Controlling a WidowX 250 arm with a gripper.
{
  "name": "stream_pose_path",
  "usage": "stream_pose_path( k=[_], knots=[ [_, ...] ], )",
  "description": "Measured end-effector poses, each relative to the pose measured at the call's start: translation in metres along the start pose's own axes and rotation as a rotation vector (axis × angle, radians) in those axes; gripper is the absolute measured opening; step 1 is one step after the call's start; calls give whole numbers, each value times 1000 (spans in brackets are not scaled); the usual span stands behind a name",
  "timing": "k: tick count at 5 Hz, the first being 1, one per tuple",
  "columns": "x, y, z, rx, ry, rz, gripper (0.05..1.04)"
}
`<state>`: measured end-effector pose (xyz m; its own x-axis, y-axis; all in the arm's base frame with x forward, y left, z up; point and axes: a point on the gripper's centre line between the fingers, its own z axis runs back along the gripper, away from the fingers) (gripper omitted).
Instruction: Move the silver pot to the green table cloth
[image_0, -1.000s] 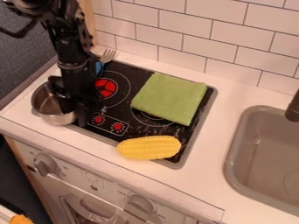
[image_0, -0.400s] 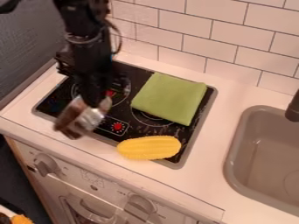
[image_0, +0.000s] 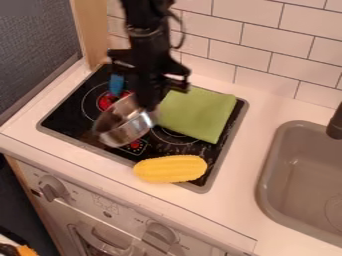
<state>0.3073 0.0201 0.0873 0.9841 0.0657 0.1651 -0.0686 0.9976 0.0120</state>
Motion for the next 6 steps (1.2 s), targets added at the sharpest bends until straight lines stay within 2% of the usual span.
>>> stream_pose_path(
  k=[2, 3, 4, 5, 6],
  knots=[
    [50, -25, -6, -41, -54, 47, 50],
    [62, -47, -13, -77, -67, 34, 50],
    [67, -61, -21, -78, -93, 13, 50],
    [63, -60, -30, -55, -117, 68, 78],
    [55, -59, -30, -33, -95, 123, 219]
  ],
)
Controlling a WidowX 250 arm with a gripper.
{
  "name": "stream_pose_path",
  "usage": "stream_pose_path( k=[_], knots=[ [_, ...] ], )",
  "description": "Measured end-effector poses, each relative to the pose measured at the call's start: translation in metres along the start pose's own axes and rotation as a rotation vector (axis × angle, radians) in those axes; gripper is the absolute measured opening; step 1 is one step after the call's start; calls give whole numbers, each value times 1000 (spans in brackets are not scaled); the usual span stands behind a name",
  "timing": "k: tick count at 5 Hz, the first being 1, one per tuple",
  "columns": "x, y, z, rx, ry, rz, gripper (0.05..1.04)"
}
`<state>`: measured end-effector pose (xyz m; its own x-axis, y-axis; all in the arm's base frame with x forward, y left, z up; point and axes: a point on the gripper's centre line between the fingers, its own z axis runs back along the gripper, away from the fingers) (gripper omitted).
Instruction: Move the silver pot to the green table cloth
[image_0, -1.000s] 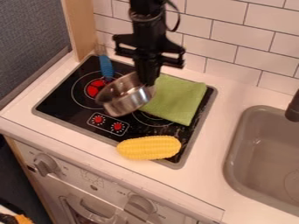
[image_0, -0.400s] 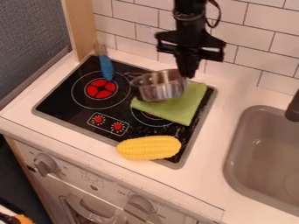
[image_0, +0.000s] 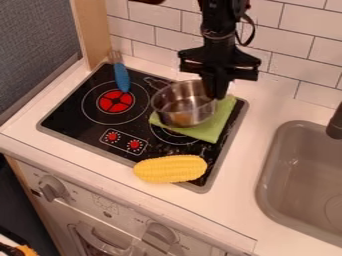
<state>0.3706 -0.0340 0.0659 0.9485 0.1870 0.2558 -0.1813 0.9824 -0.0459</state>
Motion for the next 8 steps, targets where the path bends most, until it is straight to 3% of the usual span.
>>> stream_pose_path(
  k=[1, 2, 3, 4, 5, 8],
  knots=[
    [-8, -2, 7, -16, 34, 3, 470],
    [-20, -8, 17, -1, 113, -67, 773],
    [-38, -14, 36, 1, 109, -148, 997],
    [-67, -6, 40, 8, 167, -193, 1004],
    [-85, -7, 34, 23, 190, -244, 1000],
    [-85, -7, 34, 24, 188, -245, 1000]
  ],
)
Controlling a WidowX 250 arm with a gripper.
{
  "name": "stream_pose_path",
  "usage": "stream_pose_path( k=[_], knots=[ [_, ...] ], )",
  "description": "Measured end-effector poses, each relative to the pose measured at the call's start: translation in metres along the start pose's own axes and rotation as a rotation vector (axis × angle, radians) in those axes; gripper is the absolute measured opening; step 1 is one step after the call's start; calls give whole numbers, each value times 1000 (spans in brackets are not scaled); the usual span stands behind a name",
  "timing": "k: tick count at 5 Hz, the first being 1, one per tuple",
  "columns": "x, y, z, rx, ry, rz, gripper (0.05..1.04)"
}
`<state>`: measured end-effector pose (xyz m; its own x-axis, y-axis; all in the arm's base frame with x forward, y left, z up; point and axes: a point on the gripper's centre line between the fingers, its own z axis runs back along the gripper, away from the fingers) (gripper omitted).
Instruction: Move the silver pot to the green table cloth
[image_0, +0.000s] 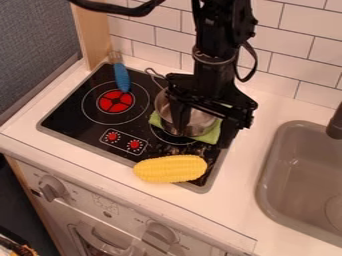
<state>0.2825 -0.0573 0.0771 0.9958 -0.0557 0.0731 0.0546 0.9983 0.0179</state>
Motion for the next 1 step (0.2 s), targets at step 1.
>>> stream_pose_path(
  k=[1],
  knots=[
    [0, 0, 0, 0, 0, 0, 1000]
  ],
)
